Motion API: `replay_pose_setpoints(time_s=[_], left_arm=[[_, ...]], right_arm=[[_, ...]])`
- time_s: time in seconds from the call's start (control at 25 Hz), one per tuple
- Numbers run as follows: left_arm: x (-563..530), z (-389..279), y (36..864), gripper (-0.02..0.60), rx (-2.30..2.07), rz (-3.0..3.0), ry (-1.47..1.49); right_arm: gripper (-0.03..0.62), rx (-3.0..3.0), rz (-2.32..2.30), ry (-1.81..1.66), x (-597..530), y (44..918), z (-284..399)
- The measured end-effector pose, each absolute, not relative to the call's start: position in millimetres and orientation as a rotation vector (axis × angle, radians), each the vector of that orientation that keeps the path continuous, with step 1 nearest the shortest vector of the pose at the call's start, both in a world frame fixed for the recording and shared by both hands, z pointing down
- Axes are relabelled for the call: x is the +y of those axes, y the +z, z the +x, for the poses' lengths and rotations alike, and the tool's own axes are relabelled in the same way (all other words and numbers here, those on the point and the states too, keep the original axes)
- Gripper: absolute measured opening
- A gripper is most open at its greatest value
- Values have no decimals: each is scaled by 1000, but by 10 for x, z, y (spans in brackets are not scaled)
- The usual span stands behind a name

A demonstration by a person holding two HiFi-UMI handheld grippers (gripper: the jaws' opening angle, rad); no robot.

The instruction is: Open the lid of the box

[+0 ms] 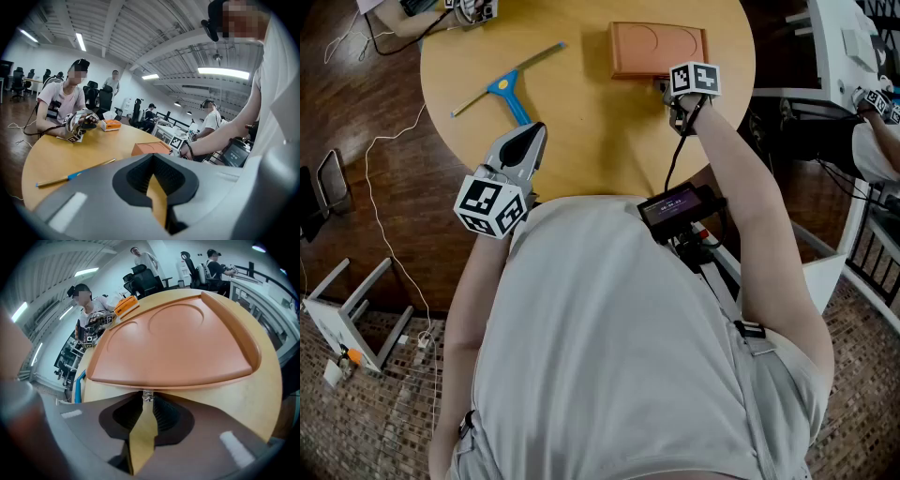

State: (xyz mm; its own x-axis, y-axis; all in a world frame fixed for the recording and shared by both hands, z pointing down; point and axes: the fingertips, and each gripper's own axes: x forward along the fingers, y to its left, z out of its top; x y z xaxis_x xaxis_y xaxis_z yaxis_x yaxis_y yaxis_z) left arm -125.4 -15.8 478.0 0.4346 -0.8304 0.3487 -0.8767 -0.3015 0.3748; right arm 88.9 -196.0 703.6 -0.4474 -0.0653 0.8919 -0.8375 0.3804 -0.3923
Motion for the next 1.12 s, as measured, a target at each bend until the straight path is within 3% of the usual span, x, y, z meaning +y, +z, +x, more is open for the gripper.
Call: replay_pose_setpoints(time_s=[0.88,0.96,1.12], left_arm=[[-80,-912,4629,0,-1323,2294,157],[-54,-915,4626,0,-1321,2299,164],[-42,-977,4641,2,-1328,2297,161]], right_arm=[[72,-1752,689,1246,-827,7141,1305],[79,-1765,697,1236,-841,7130,1310],[150,-1794,716,1237,-869,7059,1297]])
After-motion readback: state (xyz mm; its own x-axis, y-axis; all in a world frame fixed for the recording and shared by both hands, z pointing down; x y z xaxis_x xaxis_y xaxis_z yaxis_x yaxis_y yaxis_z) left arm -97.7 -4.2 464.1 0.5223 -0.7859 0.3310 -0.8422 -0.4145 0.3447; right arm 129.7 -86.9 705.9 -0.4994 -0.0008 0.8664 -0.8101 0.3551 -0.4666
